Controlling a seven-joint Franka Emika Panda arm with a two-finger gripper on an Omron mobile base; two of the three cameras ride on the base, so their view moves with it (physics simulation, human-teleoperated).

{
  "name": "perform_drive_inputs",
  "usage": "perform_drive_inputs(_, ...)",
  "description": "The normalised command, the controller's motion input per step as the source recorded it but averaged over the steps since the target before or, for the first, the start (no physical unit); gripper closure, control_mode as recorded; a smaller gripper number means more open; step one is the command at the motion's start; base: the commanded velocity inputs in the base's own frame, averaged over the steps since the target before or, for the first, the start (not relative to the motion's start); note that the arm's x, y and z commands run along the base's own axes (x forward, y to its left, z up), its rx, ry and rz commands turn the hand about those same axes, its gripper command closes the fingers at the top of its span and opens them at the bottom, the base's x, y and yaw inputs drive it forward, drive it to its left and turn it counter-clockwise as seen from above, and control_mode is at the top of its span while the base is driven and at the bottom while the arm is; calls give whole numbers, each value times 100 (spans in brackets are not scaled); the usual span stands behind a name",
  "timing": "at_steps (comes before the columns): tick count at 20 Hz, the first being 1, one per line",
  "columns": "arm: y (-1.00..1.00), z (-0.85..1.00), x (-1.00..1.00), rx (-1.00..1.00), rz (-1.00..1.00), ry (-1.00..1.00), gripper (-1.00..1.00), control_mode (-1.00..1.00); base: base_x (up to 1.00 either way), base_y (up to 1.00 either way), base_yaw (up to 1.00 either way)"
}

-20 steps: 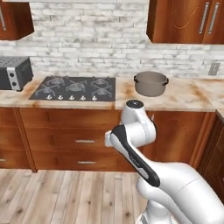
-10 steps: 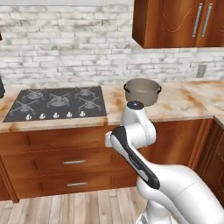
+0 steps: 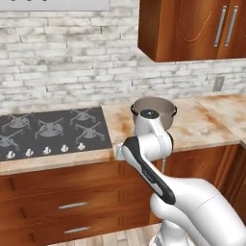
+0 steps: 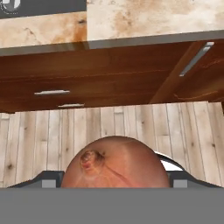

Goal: Turn on the sink faucet. Then move the onion from the counter to the sink. Turn off the sink. Move the vegetable from the sink to the pot next to the stove. Finally move the pot to the front right burner.

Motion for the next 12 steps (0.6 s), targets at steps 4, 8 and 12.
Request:
perform_drive_inputs(4,0,0,0,0,0,0,100,100,58,18,-20)
perform_drive_inputs(8,0,0,0,0,0,0,100,100,39,26,-20)
perform_drive_inputs(12,0,0,0,0,0,0,100,100,29,44,-13)
